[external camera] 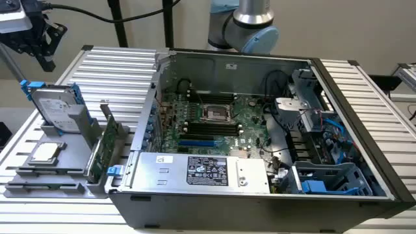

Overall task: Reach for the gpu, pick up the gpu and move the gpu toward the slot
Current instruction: 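Reach for the gpu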

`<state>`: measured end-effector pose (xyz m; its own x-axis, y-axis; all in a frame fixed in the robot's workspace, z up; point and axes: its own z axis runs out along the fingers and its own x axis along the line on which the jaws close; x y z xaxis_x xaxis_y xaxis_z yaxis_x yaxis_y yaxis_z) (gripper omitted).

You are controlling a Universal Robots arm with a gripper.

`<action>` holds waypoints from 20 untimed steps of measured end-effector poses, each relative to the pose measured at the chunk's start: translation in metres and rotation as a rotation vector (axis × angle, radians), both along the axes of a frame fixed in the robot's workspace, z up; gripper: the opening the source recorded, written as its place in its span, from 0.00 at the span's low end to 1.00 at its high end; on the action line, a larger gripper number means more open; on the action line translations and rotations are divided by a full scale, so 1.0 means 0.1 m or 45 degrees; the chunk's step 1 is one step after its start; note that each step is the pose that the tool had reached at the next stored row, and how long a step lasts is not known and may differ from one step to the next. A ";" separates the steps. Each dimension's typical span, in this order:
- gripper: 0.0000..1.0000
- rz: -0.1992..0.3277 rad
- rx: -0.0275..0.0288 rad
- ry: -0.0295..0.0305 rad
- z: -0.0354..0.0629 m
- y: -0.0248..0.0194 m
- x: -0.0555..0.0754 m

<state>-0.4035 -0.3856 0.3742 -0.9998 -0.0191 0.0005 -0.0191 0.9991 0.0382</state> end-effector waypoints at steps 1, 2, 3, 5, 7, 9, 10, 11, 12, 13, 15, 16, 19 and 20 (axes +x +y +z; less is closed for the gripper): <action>0.11 0.000 0.0000 0.0000 0.000 0.000 0.00; 0.11 0.000 0.0000 0.0000 0.000 0.000 0.00; 0.11 0.000 0.0000 0.0000 0.000 0.000 0.00; 0.11 0.000 0.0000 0.0000 0.000 0.000 0.00; 0.11 0.000 0.0000 0.0000 0.000 0.000 0.00; 0.11 0.000 0.0000 0.0000 0.000 0.000 0.00; 0.11 0.000 0.0000 0.0000 0.000 0.000 0.00; 0.11 0.000 0.0000 0.0000 0.000 0.000 0.00; 0.11 0.000 0.0000 0.0000 0.000 0.000 0.00; 0.11 0.000 0.0000 0.0000 0.000 0.000 0.00; 0.11 0.000 -0.0001 0.0002 -0.001 -0.021 0.00; 0.11 0.000 0.0000 0.0001 -0.003 -0.051 0.00; 0.11 0.000 0.0000 0.0002 -0.010 -0.180 0.04; 0.11 0.000 -0.0001 0.0003 -0.012 -0.217 0.06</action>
